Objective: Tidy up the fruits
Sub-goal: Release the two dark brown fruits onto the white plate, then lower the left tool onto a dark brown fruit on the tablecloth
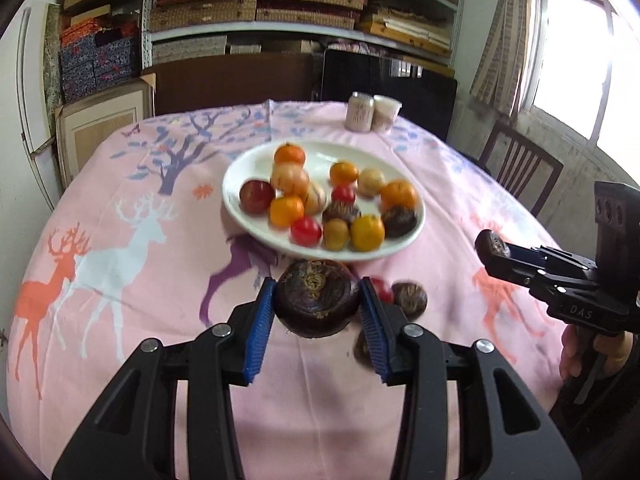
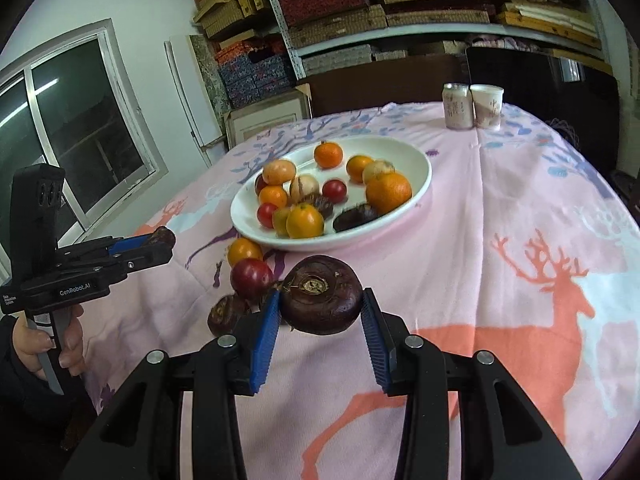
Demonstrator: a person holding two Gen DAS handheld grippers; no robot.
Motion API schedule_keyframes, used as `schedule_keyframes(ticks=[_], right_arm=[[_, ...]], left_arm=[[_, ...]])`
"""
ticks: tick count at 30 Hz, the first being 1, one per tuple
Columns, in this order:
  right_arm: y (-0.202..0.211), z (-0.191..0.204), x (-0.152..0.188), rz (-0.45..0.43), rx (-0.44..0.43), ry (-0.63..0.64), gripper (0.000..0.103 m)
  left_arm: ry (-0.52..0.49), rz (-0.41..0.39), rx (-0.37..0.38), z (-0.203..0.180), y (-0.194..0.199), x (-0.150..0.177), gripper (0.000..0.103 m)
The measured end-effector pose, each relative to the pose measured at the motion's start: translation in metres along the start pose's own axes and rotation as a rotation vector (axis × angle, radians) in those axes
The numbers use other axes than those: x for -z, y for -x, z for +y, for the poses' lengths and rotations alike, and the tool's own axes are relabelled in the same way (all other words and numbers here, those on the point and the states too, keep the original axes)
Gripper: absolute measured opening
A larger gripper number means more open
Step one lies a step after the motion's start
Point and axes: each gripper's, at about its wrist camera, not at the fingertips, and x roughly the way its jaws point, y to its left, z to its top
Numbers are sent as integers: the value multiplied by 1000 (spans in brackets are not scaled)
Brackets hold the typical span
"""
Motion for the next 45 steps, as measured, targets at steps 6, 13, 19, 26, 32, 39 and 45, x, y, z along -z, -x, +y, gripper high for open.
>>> schedule_keyframes(ticks=[6, 13, 19, 26, 32, 39, 45], right_arm=[[-18, 5, -47, -101, 76, 58, 41], [-82, -11, -82, -49, 108, 44, 41], [-112, -18, -94, -22, 97, 49, 48], [-81, -7, -94, -87, 107, 60, 72], [-38, -1, -67, -53, 60, 66, 72], [-29, 13, -11, 55, 29, 111, 72], [-18, -2, 9, 45, 26, 17, 72]], left_arm=[[77, -18, 30, 5, -39, -45, 41], [142, 40, 19, 14, -111, -70, 41], [164, 55, 6, 19, -129, -73, 61], [205, -36, 4, 31, -81, -73, 73], [187, -79, -14, 34, -26, -38, 88], [42, 29, -64, 12, -16, 22, 88], [-61, 86, -53, -25, -29, 42, 88]])
